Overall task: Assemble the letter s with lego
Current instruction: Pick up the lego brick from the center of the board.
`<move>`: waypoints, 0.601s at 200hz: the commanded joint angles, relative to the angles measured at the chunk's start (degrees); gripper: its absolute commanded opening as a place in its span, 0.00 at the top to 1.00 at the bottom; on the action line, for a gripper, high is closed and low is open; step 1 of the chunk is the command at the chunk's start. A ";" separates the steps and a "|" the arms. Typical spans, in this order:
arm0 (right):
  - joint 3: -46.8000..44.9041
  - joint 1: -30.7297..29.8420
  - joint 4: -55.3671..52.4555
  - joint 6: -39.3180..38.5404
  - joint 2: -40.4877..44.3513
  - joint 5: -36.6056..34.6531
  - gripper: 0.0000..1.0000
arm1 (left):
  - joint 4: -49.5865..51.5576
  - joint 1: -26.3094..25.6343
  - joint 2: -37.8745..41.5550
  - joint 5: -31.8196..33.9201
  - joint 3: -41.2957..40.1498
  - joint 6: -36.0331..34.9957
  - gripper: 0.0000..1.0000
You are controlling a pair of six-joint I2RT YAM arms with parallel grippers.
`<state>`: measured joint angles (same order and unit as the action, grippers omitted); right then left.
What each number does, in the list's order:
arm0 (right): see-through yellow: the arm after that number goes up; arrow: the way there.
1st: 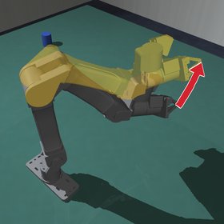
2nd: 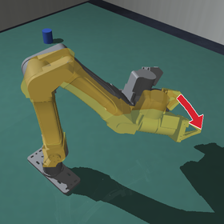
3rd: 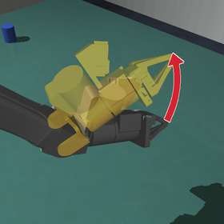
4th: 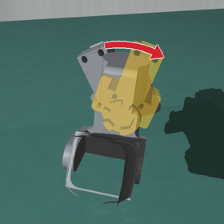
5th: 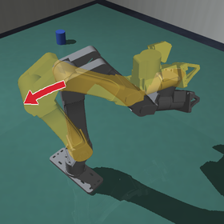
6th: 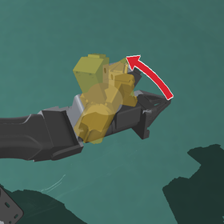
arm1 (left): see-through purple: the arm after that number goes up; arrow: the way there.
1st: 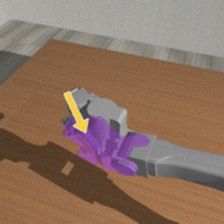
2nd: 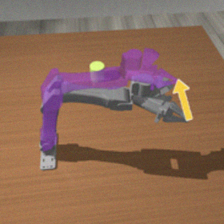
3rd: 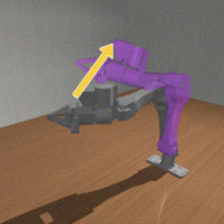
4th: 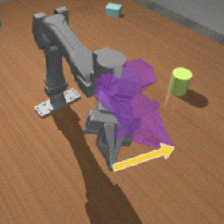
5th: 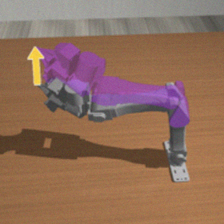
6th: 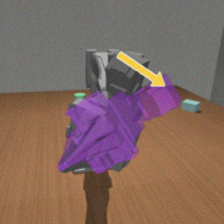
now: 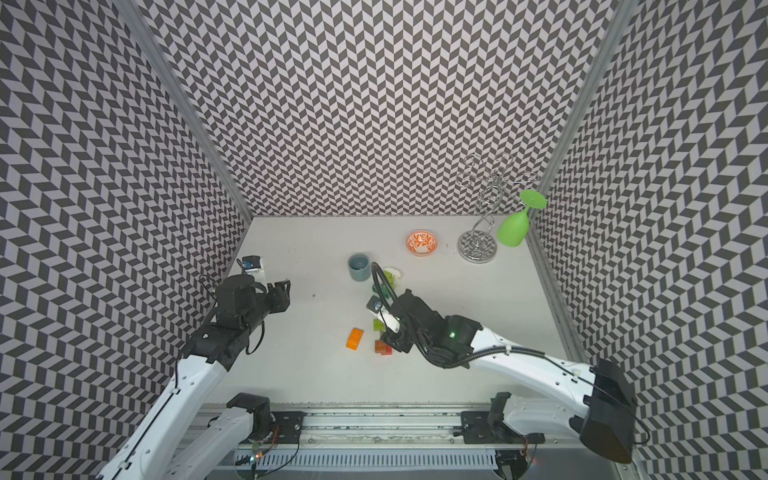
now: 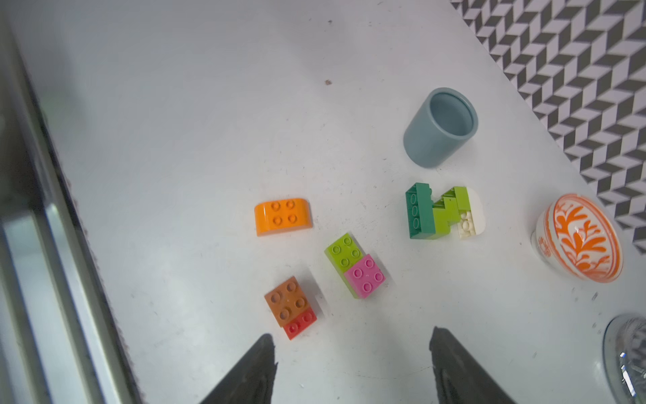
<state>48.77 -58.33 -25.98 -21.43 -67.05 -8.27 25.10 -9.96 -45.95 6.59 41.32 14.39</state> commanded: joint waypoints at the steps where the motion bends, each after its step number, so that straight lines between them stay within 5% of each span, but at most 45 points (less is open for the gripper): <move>1: -5.35 0.21 6.11 -23.21 1.65 5.26 0.31 | -1.28 0.38 0.34 -0.78 -0.18 -0.95 0.46; 120: -4.51 5.67 7.93 -25.41 -15.13 15.05 0.31 | -1.46 0.38 0.32 -1.67 -0.25 -0.95 0.46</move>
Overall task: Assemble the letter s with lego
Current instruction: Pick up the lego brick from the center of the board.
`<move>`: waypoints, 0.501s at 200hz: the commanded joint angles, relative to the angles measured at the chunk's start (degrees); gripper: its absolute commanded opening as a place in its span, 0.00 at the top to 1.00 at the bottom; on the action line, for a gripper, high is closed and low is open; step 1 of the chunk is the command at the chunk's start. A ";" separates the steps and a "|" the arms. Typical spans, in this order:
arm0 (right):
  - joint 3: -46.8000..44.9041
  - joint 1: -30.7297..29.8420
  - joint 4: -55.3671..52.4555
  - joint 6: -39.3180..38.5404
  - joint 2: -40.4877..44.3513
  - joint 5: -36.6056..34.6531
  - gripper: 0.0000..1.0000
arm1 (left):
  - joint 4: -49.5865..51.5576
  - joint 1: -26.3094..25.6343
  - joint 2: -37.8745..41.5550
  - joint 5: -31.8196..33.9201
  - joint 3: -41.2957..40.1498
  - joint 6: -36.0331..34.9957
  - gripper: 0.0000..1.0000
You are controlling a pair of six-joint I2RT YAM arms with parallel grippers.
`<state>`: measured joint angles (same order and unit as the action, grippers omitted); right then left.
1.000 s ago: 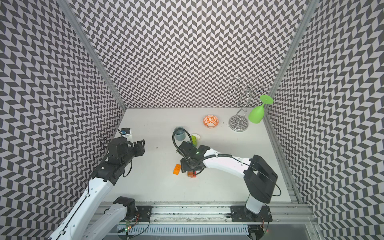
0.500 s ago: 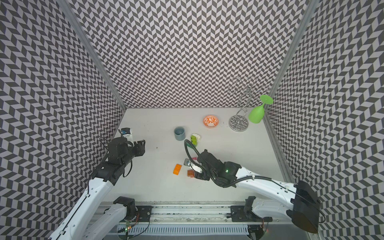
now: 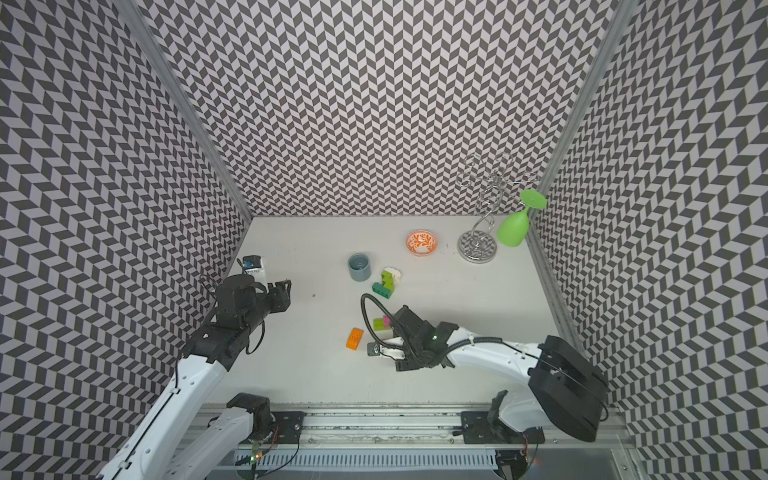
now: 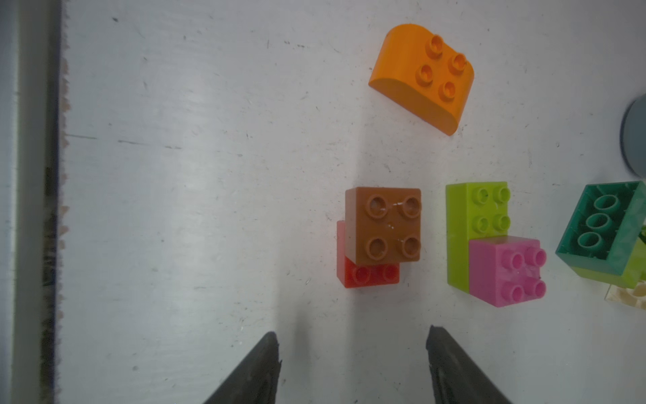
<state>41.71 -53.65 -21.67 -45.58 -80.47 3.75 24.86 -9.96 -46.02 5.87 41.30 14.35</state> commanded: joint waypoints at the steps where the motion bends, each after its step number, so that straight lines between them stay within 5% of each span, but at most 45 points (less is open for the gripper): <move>1: 2.61 1.04 3.64 -1.22 -1.80 3.11 0.31 | -1.22 0.38 0.40 -0.95 -0.24 -0.90 0.46; 100: 6.35 2.80 3.57 -0.91 -9.77 9.93 0.33 | -1.22 0.38 0.57 -0.95 -0.28 -0.90 0.45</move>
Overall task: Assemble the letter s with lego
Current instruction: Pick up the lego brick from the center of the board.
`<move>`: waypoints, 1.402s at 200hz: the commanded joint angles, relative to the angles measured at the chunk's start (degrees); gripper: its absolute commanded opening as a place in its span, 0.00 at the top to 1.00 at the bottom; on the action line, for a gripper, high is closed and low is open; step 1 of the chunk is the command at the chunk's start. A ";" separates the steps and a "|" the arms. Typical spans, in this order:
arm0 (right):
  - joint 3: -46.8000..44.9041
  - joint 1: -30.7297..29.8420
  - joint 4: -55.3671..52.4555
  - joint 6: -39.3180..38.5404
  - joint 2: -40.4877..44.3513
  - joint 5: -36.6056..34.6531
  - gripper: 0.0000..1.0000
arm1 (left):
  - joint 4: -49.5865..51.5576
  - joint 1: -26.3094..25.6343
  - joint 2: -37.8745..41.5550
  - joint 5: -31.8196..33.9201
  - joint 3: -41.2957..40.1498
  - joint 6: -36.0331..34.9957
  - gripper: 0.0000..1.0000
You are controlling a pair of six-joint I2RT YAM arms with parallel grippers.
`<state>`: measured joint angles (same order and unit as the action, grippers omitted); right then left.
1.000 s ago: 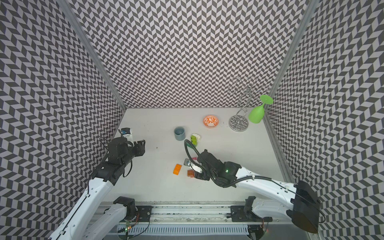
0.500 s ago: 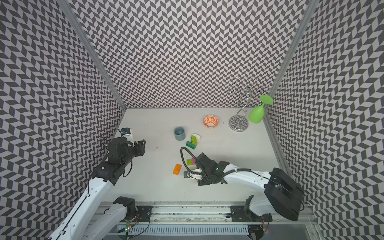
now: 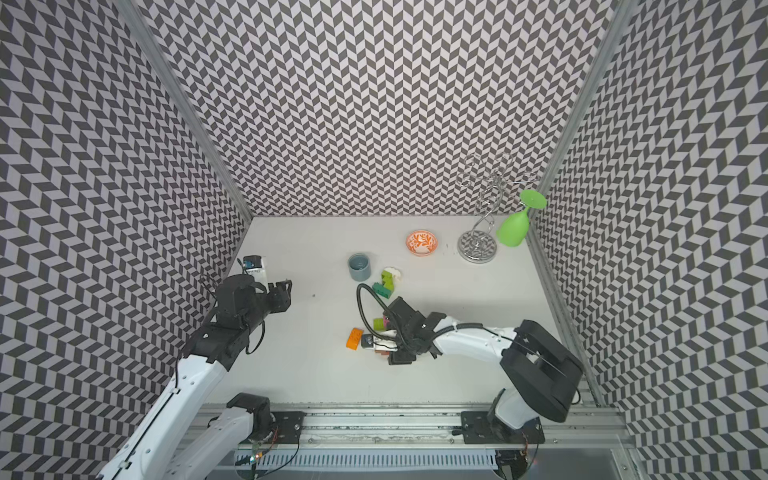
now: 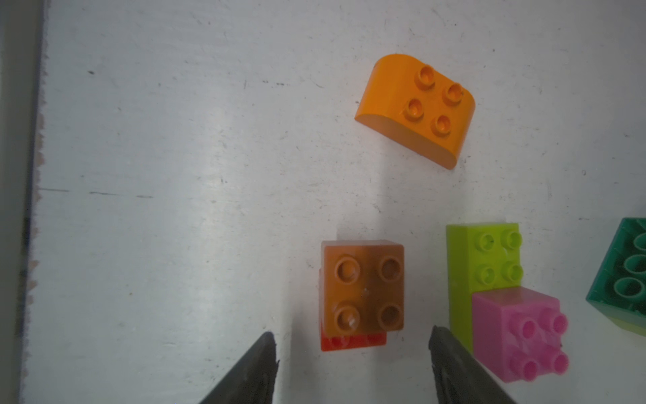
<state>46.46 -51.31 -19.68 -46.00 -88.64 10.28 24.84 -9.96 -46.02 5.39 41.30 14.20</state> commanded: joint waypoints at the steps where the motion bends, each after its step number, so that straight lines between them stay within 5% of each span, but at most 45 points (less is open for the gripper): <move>1: 1.66 0.48 1.58 -0.45 -1.61 3.41 0.33 | -1.20 0.33 0.53 -0.47 -0.31 -0.75 0.45; 214: 3.64 2.18 -0.26 -0.80 -6.46 6.28 0.59 | -1.20 0.38 0.56 -0.16 -0.26 -0.91 0.46; 280: 8.77 2.48 -6.68 -1.91 -1.23 5.46 0.89 | -1.11 0.38 0.57 -0.11 -0.25 -0.80 0.46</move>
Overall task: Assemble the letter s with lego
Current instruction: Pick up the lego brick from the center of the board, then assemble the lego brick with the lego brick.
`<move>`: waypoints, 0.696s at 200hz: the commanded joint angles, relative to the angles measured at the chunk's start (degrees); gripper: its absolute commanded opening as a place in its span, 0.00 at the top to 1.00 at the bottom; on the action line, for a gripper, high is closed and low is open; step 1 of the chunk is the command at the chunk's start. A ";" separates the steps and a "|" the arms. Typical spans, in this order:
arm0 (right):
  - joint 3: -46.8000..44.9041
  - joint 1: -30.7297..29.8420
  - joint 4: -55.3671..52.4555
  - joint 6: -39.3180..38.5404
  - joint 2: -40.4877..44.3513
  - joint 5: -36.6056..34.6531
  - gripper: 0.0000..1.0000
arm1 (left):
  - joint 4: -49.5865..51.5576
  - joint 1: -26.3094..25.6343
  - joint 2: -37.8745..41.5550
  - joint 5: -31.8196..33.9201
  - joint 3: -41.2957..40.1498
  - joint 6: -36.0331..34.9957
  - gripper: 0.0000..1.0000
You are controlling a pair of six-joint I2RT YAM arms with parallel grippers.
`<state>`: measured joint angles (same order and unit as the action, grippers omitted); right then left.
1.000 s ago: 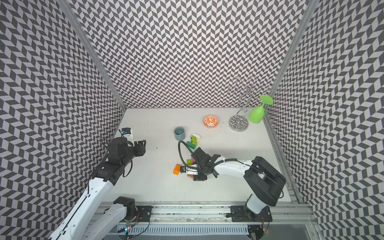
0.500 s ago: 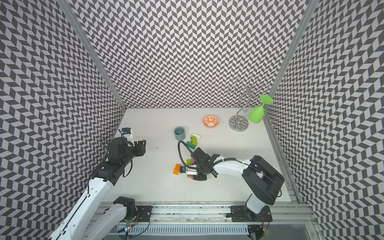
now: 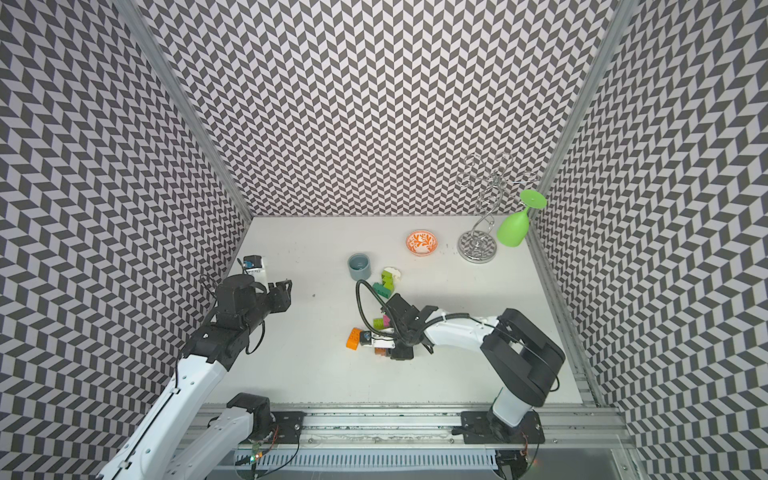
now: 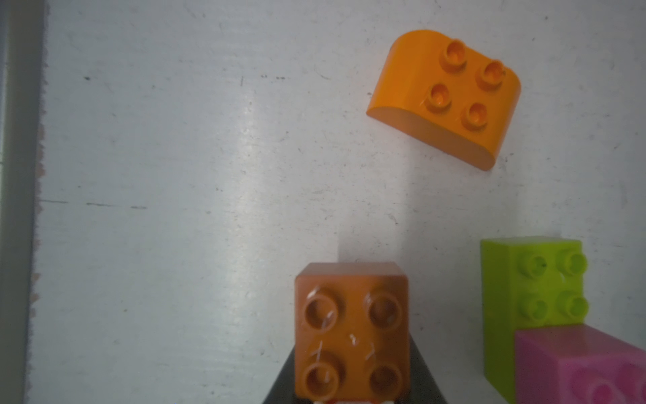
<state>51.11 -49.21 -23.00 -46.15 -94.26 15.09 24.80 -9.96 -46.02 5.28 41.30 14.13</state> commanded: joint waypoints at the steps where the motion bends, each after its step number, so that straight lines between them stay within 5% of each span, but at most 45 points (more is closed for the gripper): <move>1: 4.32 0.36 -3.53 -1.84 4.50 0.65 0.89 | -1.07 0.38 0.57 -0.01 -0.21 -0.75 0.46; 36: 11.85 1.62 -8.41 -5.41 6.15 0.38 0.96 | -1.07 0.38 0.46 -0.01 -0.16 -0.77 0.46; 80: 22.90 5.17 -15.42 -9.60 -3.52 0.80 0.96 | -1.01 0.38 0.37 0.08 -0.13 -0.77 0.46; 139: 24.31 9.09 -15.65 -12.67 -7.76 4.34 1.00 | -1.07 0.38 0.35 0.08 -0.14 -0.89 0.46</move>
<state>74.89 -41.28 -37.89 -55.99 -101.69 16.36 24.80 -9.96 -46.02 5.28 41.30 13.98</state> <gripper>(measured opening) 0.315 0.539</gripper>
